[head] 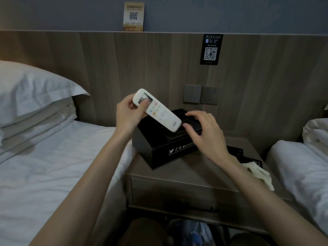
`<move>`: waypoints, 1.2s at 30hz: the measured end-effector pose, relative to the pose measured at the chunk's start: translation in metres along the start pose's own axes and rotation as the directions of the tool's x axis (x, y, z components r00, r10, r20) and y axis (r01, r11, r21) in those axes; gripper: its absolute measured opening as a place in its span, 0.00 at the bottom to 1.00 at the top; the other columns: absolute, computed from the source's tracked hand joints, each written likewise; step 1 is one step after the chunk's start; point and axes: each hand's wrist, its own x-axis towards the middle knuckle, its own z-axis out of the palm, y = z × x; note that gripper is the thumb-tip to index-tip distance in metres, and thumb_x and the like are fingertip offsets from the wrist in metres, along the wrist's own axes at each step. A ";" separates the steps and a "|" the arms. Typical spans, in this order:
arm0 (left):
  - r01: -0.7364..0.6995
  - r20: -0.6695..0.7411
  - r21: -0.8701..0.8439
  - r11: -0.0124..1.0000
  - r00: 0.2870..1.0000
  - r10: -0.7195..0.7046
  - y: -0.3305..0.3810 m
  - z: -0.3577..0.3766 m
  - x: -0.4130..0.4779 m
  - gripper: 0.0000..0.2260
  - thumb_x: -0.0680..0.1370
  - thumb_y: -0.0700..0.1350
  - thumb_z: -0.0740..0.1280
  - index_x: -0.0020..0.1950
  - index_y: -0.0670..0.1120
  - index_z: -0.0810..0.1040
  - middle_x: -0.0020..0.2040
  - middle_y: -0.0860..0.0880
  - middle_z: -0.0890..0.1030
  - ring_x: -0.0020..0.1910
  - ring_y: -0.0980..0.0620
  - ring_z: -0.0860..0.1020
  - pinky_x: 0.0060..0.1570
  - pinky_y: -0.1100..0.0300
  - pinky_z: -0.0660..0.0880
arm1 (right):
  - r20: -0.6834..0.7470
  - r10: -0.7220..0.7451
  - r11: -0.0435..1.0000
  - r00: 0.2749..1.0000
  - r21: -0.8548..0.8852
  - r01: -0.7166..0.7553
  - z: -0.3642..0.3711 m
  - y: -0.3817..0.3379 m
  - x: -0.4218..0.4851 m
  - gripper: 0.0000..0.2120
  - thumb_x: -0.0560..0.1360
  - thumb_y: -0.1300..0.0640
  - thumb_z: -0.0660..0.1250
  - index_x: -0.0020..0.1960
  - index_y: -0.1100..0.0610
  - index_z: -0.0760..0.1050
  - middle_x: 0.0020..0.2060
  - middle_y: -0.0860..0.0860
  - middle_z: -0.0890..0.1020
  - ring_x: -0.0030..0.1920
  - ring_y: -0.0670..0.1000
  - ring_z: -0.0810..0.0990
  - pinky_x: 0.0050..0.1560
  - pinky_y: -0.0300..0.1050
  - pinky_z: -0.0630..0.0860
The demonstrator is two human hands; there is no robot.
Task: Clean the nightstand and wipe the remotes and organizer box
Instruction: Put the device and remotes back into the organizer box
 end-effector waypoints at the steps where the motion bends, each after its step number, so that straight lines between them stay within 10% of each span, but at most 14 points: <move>1: -0.040 -0.029 0.061 0.997 0.999 0.042 -0.002 -0.004 0.008 0.09 0.76 0.38 0.70 0.56 0.40 0.79 0.44 0.50 0.81 0.38 0.63 0.80 0.38 0.70 0.75 | -0.001 0.047 0.998 0.999 -0.029 -0.047 -0.001 0.012 -0.001 0.15 0.77 0.52 0.67 0.63 0.52 0.74 0.58 0.45 0.78 0.57 0.45 0.72 0.51 0.40 0.70; 5: -0.151 -0.036 0.305 0.940 0.985 0.169 -0.016 -0.010 0.030 0.12 0.76 0.41 0.70 0.58 0.43 0.79 0.49 0.52 0.80 0.46 0.56 0.78 0.47 0.68 0.74 | 0.150 0.317 0.929 0.936 -0.250 -0.275 -0.003 0.069 -0.012 0.20 0.76 0.53 0.67 0.67 0.54 0.69 0.64 0.53 0.74 0.63 0.56 0.69 0.57 0.51 0.71; 13: -0.224 -0.014 0.449 0.865 0.966 0.257 -0.028 -0.008 0.039 0.11 0.78 0.43 0.67 0.60 0.46 0.77 0.46 0.58 0.78 0.43 0.58 0.75 0.44 0.75 0.69 | 0.417 0.693 0.701 0.587 -0.578 -0.418 0.005 0.145 -0.051 0.28 0.75 0.48 0.67 0.72 0.55 0.64 0.68 0.58 0.71 0.66 0.62 0.68 0.67 0.57 0.68; 24: -0.244 0.079 0.472 0.847 0.969 0.234 -0.037 -0.008 0.051 0.12 0.77 0.43 0.67 0.60 0.49 0.77 0.49 0.57 0.79 0.47 0.57 0.77 0.51 0.61 0.75 | 0.355 0.664 0.677 0.659 -0.660 -0.327 0.017 0.163 -0.054 0.11 0.79 0.58 0.61 0.59 0.60 0.74 0.60 0.57 0.75 0.61 0.59 0.73 0.55 0.52 0.75; 36: -0.104 0.088 0.572 0.813 0.994 0.065 -0.093 -0.004 0.045 0.14 0.75 0.42 0.71 0.60 0.48 0.80 0.53 0.50 0.83 0.50 0.50 0.80 0.50 0.61 0.72 | 0.474 0.594 0.779 0.649 -0.541 -0.318 0.008 0.165 -0.049 0.16 0.76 0.57 0.69 0.62 0.60 0.77 0.59 0.57 0.80 0.60 0.56 0.77 0.60 0.47 0.73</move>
